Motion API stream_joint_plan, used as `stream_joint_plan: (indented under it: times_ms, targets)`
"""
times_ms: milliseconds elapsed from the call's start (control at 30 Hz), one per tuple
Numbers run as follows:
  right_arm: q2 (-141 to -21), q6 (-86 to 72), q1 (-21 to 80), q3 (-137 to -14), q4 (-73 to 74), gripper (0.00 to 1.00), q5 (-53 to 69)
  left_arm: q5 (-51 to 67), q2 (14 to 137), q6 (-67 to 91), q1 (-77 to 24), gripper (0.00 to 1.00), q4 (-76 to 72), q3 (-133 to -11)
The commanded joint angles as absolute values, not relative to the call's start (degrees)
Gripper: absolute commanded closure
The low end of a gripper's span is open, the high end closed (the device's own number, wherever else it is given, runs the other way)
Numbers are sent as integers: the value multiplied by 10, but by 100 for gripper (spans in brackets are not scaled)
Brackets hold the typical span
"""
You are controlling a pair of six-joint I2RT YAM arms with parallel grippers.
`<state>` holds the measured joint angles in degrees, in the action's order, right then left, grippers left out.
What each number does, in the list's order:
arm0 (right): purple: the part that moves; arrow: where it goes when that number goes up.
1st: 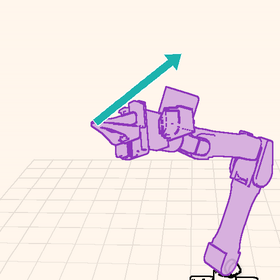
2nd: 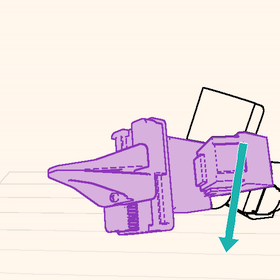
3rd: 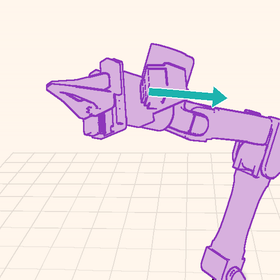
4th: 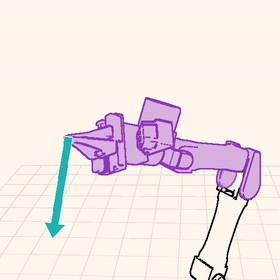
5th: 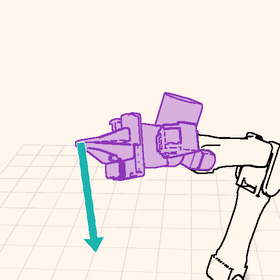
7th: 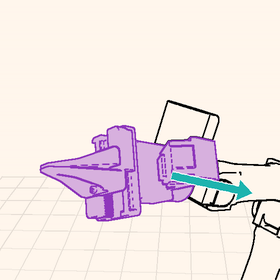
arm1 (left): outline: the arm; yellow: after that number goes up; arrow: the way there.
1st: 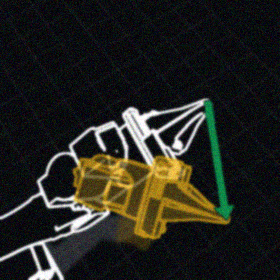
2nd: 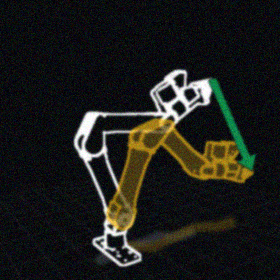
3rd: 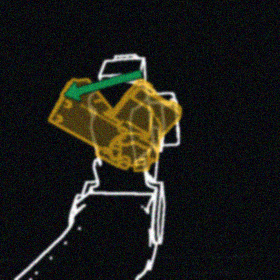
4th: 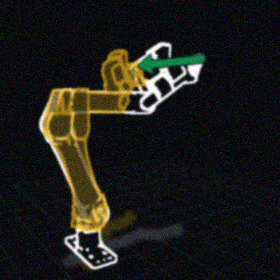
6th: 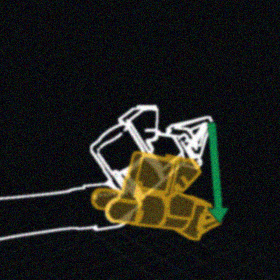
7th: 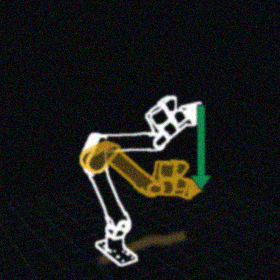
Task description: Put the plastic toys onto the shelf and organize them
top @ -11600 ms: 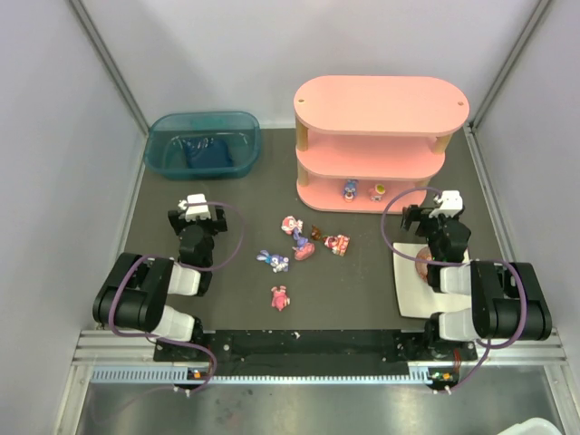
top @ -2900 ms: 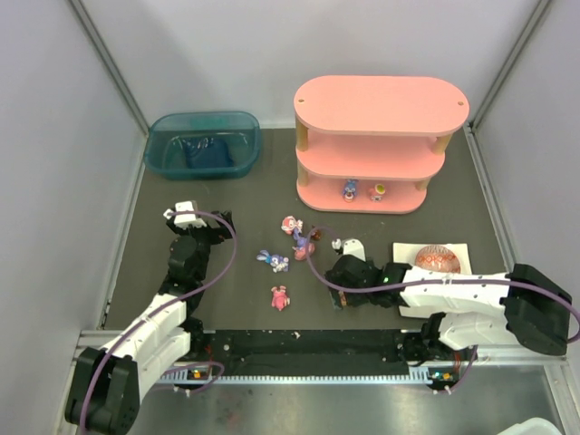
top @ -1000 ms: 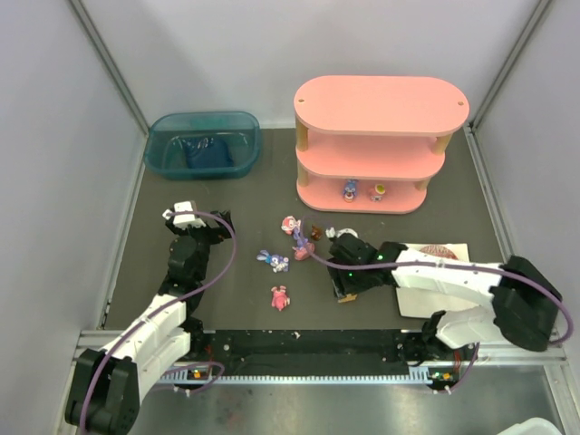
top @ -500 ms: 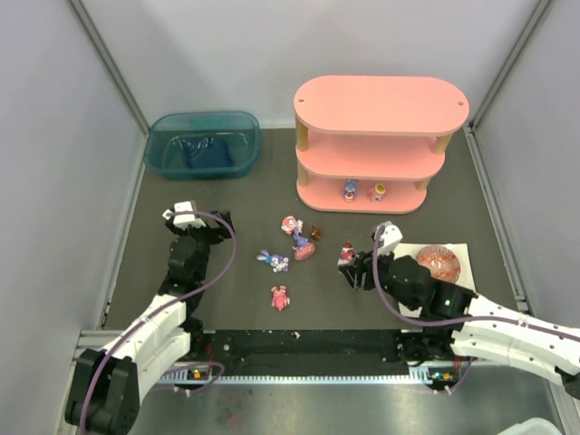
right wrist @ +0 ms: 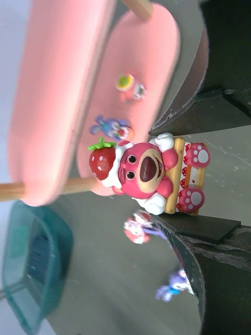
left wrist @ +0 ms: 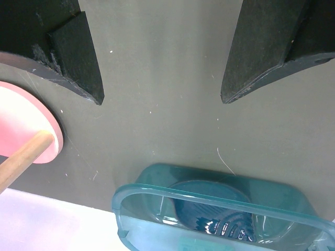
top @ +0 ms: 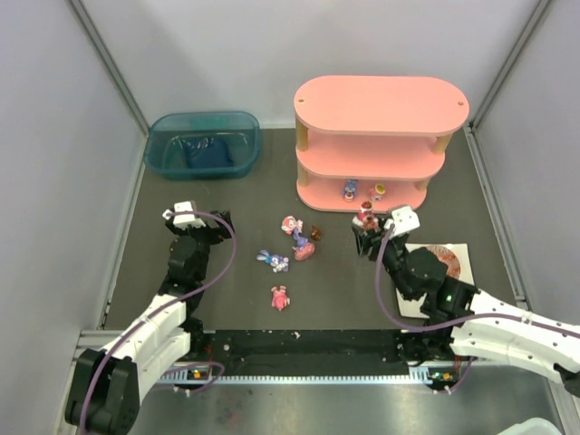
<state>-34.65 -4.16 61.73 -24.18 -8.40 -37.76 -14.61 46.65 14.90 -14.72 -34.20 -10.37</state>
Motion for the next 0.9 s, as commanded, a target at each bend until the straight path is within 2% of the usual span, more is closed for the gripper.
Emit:
stream_joint_plan:
  times_ms: [0,100,300,467,633,733,867]
  targets:
    - [-375,75,617,-344,-169,100,-461,-150,468,150,-147,1,-353,-113]
    - [-389,125,606,-366,-206,100,-470,-152,466,151,-147,1,-354,-111]
    - [-426,120,522,-413,-244,100,-476,-163,450,153,-147,1,-363,-98]
    - [-481,58,418,-541,-102,100,-409,-161,459,152,-147,1,-363,-104]
    - [-503,84,374,-593,-106,100,-344,-162,461,152,-147,1,-362,-105]
    - [-536,49,332,-661,-22,100,-284,-161,461,151,-147,1,-361,-105]
    - [-558,49,301,-714,-3,100,-263,-159,461,151,-147,1,-361,-105]
